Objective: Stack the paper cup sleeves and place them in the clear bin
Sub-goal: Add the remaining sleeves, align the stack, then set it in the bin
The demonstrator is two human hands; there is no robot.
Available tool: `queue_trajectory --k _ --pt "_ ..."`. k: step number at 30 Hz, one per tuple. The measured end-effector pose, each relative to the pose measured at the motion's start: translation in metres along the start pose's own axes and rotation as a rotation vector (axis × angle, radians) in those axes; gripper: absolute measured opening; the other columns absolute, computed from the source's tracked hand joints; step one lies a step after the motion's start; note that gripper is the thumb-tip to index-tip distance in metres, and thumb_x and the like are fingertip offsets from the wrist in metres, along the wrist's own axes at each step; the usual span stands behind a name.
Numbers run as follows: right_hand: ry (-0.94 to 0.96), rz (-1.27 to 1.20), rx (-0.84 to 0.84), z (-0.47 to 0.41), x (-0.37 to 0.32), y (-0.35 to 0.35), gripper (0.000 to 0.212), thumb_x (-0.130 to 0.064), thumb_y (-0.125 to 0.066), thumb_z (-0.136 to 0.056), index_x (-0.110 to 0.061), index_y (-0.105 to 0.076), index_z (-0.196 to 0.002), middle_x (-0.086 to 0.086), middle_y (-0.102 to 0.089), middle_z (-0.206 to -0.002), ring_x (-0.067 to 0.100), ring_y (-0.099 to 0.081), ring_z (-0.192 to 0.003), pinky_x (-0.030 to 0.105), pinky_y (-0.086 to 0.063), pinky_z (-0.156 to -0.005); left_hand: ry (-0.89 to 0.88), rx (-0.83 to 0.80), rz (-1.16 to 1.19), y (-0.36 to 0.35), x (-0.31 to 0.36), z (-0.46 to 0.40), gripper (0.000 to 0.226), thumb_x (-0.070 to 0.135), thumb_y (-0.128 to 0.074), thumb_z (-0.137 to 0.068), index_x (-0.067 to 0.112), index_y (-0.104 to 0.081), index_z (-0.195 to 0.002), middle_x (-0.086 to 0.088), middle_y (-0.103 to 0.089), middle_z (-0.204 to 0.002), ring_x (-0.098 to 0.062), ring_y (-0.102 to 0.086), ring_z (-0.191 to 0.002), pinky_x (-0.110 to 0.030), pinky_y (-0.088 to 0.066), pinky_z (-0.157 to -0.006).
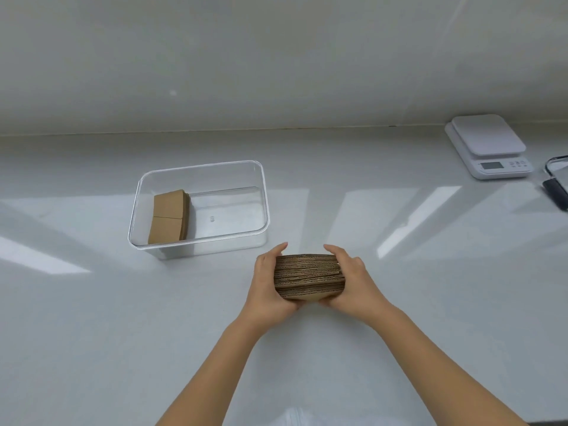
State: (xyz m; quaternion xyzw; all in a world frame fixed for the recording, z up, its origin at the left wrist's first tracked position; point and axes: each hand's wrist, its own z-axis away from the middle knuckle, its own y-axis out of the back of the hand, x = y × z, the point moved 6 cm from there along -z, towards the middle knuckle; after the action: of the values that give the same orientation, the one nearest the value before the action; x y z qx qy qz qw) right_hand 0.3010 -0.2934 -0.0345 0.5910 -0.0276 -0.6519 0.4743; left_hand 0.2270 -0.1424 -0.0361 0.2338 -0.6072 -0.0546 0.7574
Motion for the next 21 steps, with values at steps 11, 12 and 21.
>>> queue_trajectory --k 11,12,21 --pt "0.007 0.164 0.123 0.004 -0.005 -0.007 0.104 -0.034 -0.081 -0.057 -0.027 -0.023 -0.144 -0.003 -0.053 -0.13 0.024 -0.046 -0.118 0.036 -0.044 -0.098 -0.023 0.089 0.056 -0.011 0.009 0.01 0.099 0.015 -0.084 -0.053 0.035 -0.029 -0.134 0.005 -0.032 -0.131 0.02 -0.033 -0.115 0.004 -0.031 -0.089" --pt "0.014 0.224 0.137 0.004 -0.007 -0.006 0.102 -0.035 -0.081 -0.058 -0.024 -0.026 -0.143 -0.001 -0.053 -0.129 0.025 -0.045 -0.117 0.036 -0.044 -0.096 -0.028 0.083 0.045 -0.012 0.009 0.009 0.099 0.014 -0.084 -0.055 0.033 -0.028 -0.135 0.003 -0.03 -0.131 0.021 -0.032 -0.114 0.004 -0.031 -0.088" --pt "0.007 0.23 0.054 -0.003 -0.01 0.007 0.068 -0.035 -0.081 -0.055 -0.025 -0.04 -0.108 -0.007 -0.053 -0.099 0.02 -0.057 -0.087 0.037 -0.05 -0.069 0.078 0.043 0.043 -0.01 -0.001 0.001 0.084 0.013 -0.08 -0.058 0.027 -0.032 -0.126 0.003 -0.048 -0.12 -0.005 -0.052 -0.102 -0.001 -0.041 -0.077"
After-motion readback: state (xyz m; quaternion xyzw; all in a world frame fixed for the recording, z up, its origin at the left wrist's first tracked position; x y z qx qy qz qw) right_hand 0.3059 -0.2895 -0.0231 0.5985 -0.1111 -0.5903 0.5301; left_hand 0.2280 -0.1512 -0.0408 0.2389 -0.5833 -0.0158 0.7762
